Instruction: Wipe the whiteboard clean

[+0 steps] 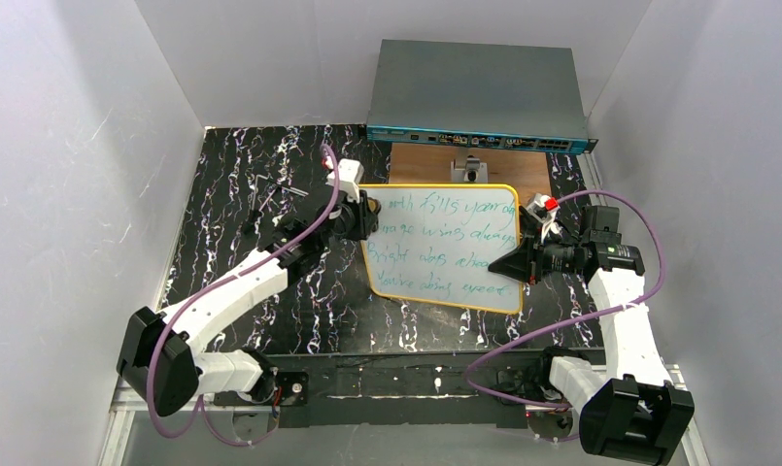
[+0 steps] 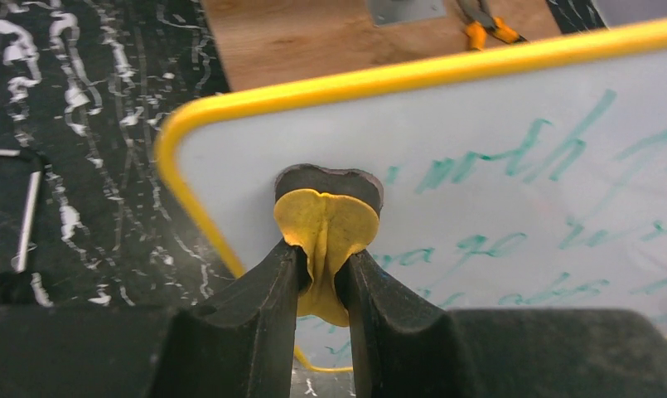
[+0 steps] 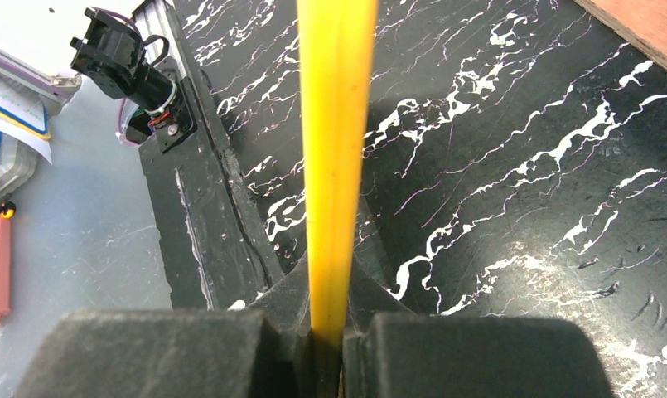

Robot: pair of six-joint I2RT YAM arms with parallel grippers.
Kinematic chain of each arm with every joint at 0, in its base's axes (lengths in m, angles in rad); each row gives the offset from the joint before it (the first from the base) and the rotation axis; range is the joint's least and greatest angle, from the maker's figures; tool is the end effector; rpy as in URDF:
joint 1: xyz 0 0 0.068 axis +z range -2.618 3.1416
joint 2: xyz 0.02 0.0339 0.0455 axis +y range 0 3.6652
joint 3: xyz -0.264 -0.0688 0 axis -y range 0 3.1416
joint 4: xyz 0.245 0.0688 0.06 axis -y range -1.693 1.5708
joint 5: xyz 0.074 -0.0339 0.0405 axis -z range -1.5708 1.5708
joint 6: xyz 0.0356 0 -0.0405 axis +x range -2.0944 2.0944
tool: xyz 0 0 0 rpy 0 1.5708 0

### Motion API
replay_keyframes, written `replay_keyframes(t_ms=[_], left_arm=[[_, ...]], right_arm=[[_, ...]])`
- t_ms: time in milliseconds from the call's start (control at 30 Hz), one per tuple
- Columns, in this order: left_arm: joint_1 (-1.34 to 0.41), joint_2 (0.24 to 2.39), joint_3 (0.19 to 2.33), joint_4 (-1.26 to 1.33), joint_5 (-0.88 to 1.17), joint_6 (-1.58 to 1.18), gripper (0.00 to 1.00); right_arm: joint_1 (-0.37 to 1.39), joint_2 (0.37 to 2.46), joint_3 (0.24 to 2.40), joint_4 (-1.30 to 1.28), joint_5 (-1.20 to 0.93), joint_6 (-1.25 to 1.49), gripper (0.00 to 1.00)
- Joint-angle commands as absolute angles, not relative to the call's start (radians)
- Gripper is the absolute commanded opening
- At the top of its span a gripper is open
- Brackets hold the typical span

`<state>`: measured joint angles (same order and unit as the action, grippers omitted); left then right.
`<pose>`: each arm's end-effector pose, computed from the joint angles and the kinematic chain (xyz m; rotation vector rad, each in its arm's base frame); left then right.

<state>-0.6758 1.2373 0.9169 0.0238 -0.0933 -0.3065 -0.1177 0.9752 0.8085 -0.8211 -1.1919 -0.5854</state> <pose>0.2281 -0.1786 0.3108 0.2854 1.8870 -0.5872 0.1741 0.0127 0.2778 -0.8583 1.8490 1.0655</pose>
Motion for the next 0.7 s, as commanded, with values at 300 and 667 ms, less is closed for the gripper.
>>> replay_keyframes(t_ms=[300,667], left_arm=[[-0.630,1.241,0.985,0.050,-0.027,-0.236,0.00],[-0.721,1.268,0.991,0.038,-0.130,-0.220,0.00]], right_arm=[[-0.095,0.954,0.813,-0.845,-1.258,-0.676,0.01],[-0.095,0.959,0.811,-0.845,-1.255,-0.675,0.01]])
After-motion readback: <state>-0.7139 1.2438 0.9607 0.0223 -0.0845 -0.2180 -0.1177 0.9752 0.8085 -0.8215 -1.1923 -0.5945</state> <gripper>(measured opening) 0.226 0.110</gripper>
